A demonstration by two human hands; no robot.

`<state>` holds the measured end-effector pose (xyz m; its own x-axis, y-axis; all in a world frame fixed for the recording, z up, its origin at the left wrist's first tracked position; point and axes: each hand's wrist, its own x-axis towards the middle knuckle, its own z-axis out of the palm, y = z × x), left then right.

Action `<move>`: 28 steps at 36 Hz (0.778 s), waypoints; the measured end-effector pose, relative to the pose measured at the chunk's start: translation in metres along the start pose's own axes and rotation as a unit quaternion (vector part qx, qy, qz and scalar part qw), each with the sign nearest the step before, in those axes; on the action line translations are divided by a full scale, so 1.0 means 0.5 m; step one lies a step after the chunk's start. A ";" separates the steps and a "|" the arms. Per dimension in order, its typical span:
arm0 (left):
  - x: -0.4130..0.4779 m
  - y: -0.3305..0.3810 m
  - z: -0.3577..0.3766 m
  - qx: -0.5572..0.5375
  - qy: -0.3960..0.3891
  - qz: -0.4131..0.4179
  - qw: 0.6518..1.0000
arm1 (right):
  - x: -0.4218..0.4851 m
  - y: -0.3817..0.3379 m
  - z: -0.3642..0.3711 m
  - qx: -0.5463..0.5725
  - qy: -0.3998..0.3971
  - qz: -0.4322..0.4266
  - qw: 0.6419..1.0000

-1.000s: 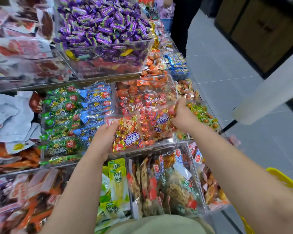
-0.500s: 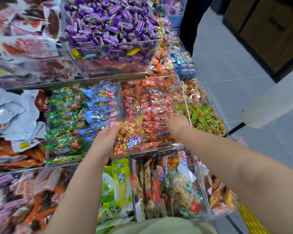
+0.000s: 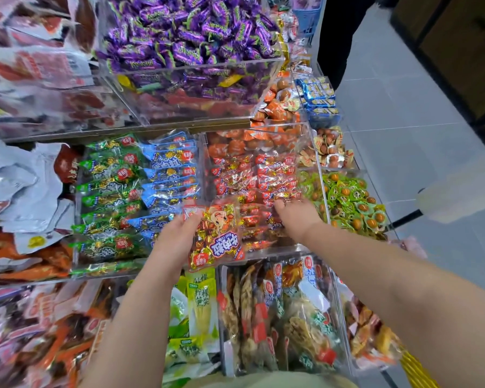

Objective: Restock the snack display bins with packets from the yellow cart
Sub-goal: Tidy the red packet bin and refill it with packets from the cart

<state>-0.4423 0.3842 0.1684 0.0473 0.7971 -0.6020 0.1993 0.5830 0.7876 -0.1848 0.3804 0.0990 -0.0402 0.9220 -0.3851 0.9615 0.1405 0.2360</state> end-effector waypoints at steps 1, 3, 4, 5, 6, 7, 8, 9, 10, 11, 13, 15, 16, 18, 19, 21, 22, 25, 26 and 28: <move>0.000 0.000 0.000 0.002 0.001 -0.001 1.000 | 0.002 0.000 0.002 0.000 0.011 0.007 1.000; 0.000 -0.002 0.001 0.004 0.004 -0.003 1.000 | 0.004 0.001 0.006 0.010 0.030 0.012 0.999; 0.001 -0.002 0.001 0.005 0.004 -0.002 1.000 | 0.003 0.002 0.007 0.016 0.035 0.012 0.999; 0.001 -0.003 0.001 0.006 0.005 0.000 1.000 | 0.002 0.002 0.009 0.014 0.038 0.010 0.999; 0.001 -0.004 0.001 0.007 0.006 0.003 1.000 | 0.002 0.003 0.011 0.004 0.042 0.005 0.999; 0.001 -0.004 0.001 0.008 0.006 0.006 1.000 | 0.000 0.003 0.012 -0.012 0.041 0.001 0.999; 0.000 -0.005 0.001 0.008 0.004 0.008 1.000 | 0.000 0.003 0.014 -0.023 0.040 -0.001 0.999; 0.000 -0.005 0.001 0.006 0.002 0.010 1.000 | -0.002 0.006 0.014 -0.027 0.038 -0.002 0.999; 0.000 -0.005 0.000 0.005 -0.002 0.011 1.000 | -0.004 0.009 0.012 -0.024 0.038 -0.006 0.999; -0.001 -0.006 -0.001 0.004 -0.005 0.012 1.000 | -0.007 0.011 0.007 -0.024 0.043 -0.013 0.999; -0.002 -0.005 -0.002 0.000 -0.012 0.013 1.000 | -0.011 0.013 -0.005 -0.031 0.081 -0.036 0.996; -0.003 -0.005 -0.002 -0.005 -0.017 0.015 1.000 | -0.012 0.009 -0.024 -0.009 0.104 -0.057 0.993; -0.003 -0.005 -0.003 -0.007 -0.019 0.016 1.000 | -0.014 0.006 -0.032 0.024 0.093 -0.065 0.993; -0.004 -0.005 -0.003 -0.011 -0.020 0.017 1.000 | -0.015 0.000 -0.040 0.088 -0.017 -0.072 0.993; -0.004 -0.005 -0.003 -0.014 -0.020 0.017 1.000 | -0.014 -0.003 -0.035 0.103 -0.096 -0.077 0.987; -0.005 -0.004 -0.003 -0.018 -0.020 0.017 0.999 | -0.012 -0.011 -0.024 0.116 -0.219 -0.087 0.965; -0.005 -0.003 -0.003 -0.019 -0.021 0.018 0.999 | -0.009 -0.012 -0.017 0.115 -0.245 -0.088 0.959; -0.006 0.000 -0.004 -0.016 -0.024 0.015 0.999 | 0.008 -0.009 0.002 0.138 -0.234 -0.051 0.961; -0.007 0.000 -0.004 -0.017 -0.024 0.014 0.999 | 0.012 -0.008 0.006 0.156 -0.220 -0.038 0.962; -0.009 0.001 -0.003 -0.019 -0.024 0.012 0.999 | 0.016 -0.014 0.014 0.166 -0.192 -0.020 0.967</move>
<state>-0.4439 0.3811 0.1720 0.0992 0.8027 -0.5881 0.1603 0.5704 0.8056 -0.1899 0.3845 0.0883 -0.0370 0.7077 -0.7055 0.9980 -0.0094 -0.0618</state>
